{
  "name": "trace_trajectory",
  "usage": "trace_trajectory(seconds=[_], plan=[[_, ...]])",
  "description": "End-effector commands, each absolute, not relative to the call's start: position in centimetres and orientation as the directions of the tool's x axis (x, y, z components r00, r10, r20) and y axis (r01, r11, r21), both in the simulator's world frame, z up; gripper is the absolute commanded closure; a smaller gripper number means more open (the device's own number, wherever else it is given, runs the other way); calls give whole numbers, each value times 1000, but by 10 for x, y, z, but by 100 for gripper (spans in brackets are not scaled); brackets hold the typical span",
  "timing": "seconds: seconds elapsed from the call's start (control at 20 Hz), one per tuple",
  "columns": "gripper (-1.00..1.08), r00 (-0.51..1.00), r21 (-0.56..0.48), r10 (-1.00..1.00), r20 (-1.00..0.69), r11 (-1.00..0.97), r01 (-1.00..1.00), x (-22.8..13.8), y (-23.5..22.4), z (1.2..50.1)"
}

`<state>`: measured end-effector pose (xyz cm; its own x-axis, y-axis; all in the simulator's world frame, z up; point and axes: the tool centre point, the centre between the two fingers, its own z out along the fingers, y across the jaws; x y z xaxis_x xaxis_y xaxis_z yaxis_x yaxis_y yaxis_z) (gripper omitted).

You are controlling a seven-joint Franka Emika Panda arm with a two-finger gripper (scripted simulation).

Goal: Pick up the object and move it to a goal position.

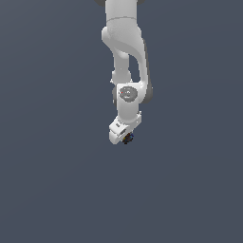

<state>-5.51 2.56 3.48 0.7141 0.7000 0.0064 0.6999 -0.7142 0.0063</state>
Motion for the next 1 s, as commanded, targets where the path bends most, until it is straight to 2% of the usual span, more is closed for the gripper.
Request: trace_trajectory(seconds=[0.0,0.45,0.95], plan=[[108,713,6,701,6,-713,701,-55,26,37],[108,713,4,701,6,-713,701,-39,19,70],[108,713,1,701,4,-713,701,-2,2,150]])
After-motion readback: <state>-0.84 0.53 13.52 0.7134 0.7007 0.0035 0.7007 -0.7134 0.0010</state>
